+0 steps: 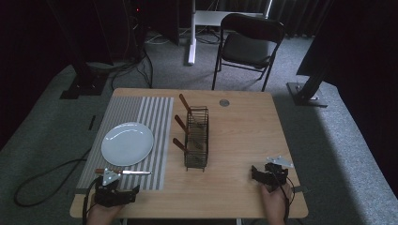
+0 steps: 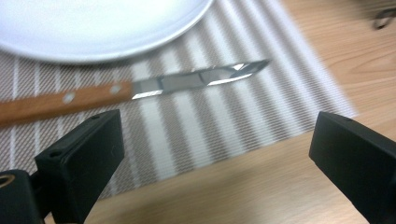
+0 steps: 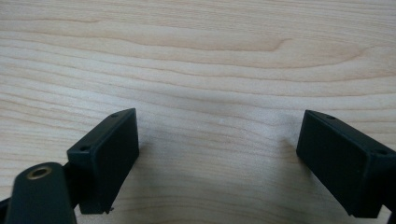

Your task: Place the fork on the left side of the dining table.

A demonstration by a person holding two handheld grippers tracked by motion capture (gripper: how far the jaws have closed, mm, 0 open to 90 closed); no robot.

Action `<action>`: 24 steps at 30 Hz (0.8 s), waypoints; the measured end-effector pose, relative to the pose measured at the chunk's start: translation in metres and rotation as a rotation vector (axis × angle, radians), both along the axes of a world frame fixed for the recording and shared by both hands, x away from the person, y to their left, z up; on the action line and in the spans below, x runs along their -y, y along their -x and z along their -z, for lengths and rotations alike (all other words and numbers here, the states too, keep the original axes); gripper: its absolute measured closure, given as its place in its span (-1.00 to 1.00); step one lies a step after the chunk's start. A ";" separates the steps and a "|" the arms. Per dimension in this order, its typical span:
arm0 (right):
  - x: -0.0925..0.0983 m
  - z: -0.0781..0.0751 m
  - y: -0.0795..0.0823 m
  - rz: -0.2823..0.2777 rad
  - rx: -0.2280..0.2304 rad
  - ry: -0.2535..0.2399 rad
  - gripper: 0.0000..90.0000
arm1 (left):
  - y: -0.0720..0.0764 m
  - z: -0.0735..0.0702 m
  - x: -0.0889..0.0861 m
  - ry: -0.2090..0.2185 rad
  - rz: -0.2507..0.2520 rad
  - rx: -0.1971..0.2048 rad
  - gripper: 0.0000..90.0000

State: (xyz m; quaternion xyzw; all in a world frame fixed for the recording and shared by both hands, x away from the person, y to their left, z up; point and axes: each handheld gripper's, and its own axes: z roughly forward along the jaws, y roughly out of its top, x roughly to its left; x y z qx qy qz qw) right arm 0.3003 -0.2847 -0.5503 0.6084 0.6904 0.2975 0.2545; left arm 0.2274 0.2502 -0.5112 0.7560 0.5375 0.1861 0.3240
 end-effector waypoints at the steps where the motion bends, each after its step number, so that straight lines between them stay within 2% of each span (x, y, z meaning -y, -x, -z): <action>1: 0.000 0.000 0.000 0.000 0.000 0.000 -0.72 | 0.000 -0.002 0.003 -0.005 0.014 0.000 -0.93; 6: 0.000 0.000 0.000 0.000 0.000 0.000 -0.72 | -0.001 -0.008 0.018 0.004 0.065 0.010 -0.93; 9: 0.000 0.000 0.000 0.000 0.000 0.000 -0.72 | -0.002 -0.012 0.022 0.041 0.082 0.009 -0.93; 13: 0.000 0.000 0.000 0.000 0.000 0.000 -0.72 | -0.004 -0.019 0.030 0.013 0.113 0.020 -0.92; 18: 0.000 0.000 0.000 0.000 0.000 0.000 -0.72 | -0.005 -0.030 0.039 0.059 0.145 0.030 -0.91; 24: 0.000 0.000 0.000 0.000 0.000 0.000 -0.72 | -0.011 -0.043 0.049 0.060 0.172 0.056 -0.91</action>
